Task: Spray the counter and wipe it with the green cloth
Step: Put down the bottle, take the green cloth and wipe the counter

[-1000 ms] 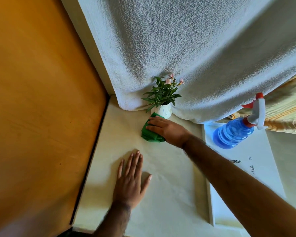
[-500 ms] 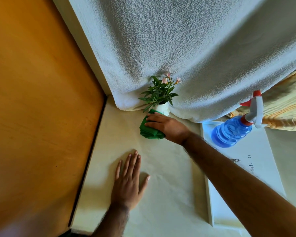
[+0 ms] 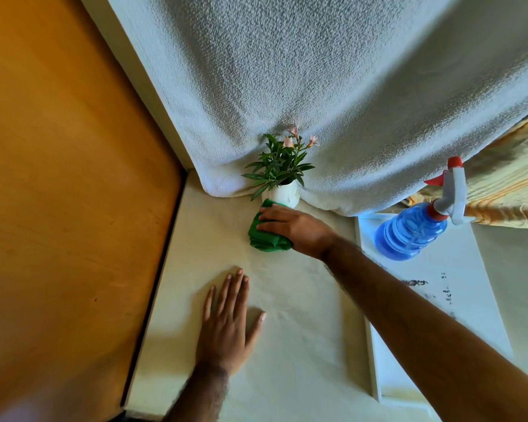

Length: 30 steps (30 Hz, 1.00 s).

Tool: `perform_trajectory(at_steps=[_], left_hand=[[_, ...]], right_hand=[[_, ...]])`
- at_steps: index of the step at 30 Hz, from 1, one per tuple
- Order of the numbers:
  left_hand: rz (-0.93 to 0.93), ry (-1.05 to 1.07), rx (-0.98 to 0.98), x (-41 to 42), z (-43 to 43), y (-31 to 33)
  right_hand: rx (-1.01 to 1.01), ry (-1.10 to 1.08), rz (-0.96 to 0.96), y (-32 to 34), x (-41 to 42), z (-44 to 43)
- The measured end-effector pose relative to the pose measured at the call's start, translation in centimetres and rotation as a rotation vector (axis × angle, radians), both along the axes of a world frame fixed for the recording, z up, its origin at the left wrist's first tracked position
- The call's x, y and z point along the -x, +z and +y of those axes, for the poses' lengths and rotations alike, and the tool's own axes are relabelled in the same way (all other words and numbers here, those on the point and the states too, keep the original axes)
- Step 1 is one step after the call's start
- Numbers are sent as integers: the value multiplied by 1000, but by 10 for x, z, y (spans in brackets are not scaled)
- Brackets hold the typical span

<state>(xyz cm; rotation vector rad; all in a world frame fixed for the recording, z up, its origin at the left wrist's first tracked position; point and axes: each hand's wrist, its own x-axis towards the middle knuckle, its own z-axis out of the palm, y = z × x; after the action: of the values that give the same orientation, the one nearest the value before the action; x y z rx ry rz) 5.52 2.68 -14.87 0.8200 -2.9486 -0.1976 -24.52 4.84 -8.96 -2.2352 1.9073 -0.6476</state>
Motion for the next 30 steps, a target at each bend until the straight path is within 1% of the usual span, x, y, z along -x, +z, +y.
perform_trajectory(at_steps=[2, 6, 8, 12, 16, 18, 20, 24, 30], left_hand=[[2, -3, 8, 0, 0, 0], [16, -1, 26, -1, 0, -2], [24, -1, 31, -1, 1, -2], [30, -7, 40, 0, 2, -2], [22, -11, 33, 0, 1, -2], [22, -11, 28, -1, 1, -3], [29, -12, 27, -1, 1, -3], [30, -10, 30, 0, 0, -3], [22, -12, 23, 0, 1, -2]], right_hand=[[29, -25, -23, 0, -5, 3], [242, -139, -35, 9, -10, 9], [294, -161, -8, 11, -10, 10], [231, -155, 7, -2, -3, 13], [124, -147, -53, -16, -8, 18], [102, -159, -86, -19, -13, 22], [142, -182, -94, -14, -14, 26], [308, -257, -100, 4, -9, 25], [237, -276, -87, -9, 1, 31]])
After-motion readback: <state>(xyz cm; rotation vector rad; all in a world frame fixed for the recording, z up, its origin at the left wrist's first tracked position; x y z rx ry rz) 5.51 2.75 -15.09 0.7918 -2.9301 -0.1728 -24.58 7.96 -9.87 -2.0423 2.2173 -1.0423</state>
